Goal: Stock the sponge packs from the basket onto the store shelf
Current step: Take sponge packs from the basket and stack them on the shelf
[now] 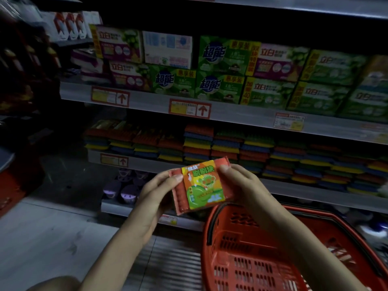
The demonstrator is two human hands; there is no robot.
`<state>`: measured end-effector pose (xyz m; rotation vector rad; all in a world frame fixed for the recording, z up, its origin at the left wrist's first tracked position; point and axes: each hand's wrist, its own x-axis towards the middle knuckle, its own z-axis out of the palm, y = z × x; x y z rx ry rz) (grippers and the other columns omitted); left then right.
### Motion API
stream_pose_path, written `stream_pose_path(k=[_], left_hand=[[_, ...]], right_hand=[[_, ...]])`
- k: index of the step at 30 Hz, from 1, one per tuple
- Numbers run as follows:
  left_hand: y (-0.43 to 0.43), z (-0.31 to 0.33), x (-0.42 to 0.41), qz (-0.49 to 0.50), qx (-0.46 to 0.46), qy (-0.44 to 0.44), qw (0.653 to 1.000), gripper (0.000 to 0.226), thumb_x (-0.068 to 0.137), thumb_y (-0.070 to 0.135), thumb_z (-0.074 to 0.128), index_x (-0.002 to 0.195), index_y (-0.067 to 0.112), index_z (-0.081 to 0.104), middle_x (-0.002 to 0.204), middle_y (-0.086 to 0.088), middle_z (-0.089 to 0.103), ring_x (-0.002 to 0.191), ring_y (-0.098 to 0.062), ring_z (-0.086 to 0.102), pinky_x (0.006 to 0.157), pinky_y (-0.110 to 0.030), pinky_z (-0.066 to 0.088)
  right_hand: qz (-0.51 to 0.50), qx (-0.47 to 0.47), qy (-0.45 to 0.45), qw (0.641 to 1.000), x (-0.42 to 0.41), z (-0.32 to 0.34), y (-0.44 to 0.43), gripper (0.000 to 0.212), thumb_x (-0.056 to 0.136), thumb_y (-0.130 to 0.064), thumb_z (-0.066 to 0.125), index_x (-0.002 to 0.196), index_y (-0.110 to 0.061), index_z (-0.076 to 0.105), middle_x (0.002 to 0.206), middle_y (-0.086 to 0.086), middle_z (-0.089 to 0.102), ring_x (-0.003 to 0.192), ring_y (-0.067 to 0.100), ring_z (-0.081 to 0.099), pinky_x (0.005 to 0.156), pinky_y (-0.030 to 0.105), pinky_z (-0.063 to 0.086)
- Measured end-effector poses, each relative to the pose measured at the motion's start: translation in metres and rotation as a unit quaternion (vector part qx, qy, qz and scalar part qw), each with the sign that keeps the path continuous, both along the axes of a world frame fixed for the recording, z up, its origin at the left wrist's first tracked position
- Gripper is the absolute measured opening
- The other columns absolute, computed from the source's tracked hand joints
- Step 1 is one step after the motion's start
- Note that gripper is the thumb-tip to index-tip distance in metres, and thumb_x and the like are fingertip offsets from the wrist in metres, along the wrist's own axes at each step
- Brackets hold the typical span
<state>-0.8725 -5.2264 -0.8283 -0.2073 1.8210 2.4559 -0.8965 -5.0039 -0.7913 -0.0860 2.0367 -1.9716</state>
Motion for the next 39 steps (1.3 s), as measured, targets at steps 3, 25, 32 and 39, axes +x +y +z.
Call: stream_pose_path(k=[3, 25, 32, 39], left_hand=[[-0.007, 0.0, -0.004, 0.074, 0.011, -0.001, 0.997, 0.044, 0.073, 0.04, 0.078, 0.112, 0.019, 0.074, 0.11, -0.013, 0.077, 0.102, -0.029, 0.073, 0.09, -0.045, 0.057], [-0.041, -0.006, -0.039, 0.28, 0.008, 0.007, 0.96, 0.036, 0.082, 0.043, 0.081, 0.109, 0.024, 0.065, 0.107, 0.003, 0.077, 0.107, -0.017, 0.071, 0.097, -0.045, 0.056], [-0.055, -0.003, -0.054, 0.258, -0.043, 0.057, 0.964, 0.027, 0.085, 0.036, 0.08, 0.106, 0.021, 0.072, 0.105, 0.0, 0.078, 0.105, -0.015, 0.073, 0.096, -0.046, 0.058], [-0.053, -0.006, -0.067, 0.242, -0.078, 0.07, 0.965, 0.023, 0.093, 0.034, 0.071, 0.112, 0.02, 0.072, 0.096, 0.013, 0.078, 0.096, 0.0, 0.072, 0.092, -0.037, 0.06]], right_hand=[[-0.009, 0.023, 0.018, 1.0, 0.002, -0.005, -0.008, 0.059, 0.083, -0.047, 0.076, 0.137, -0.032, 0.058, 0.128, 0.0, 0.07, 0.106, 0.016, 0.074, 0.077, 0.026, 0.06], [-0.06, -0.037, 0.114, 0.991, 0.0, -0.049, -0.14, 0.055, 0.093, 0.009, 0.059, 0.139, -0.021, 0.061, 0.114, -0.022, 0.074, 0.11, -0.006, 0.066, 0.089, 0.015, 0.054], [-0.093, -0.075, 0.153, 0.981, -0.009, -0.062, -0.157, 0.069, 0.093, 0.016, 0.052, 0.146, -0.029, 0.05, 0.118, -0.04, 0.065, 0.11, -0.016, 0.061, 0.092, 0.015, 0.051], [-0.134, -0.087, 0.18, 0.971, -0.034, -0.066, -0.162, 0.065, 0.083, -0.012, 0.059, 0.137, -0.047, 0.051, 0.133, -0.04, 0.057, 0.135, -0.008, 0.048, 0.113, 0.029, 0.042]])
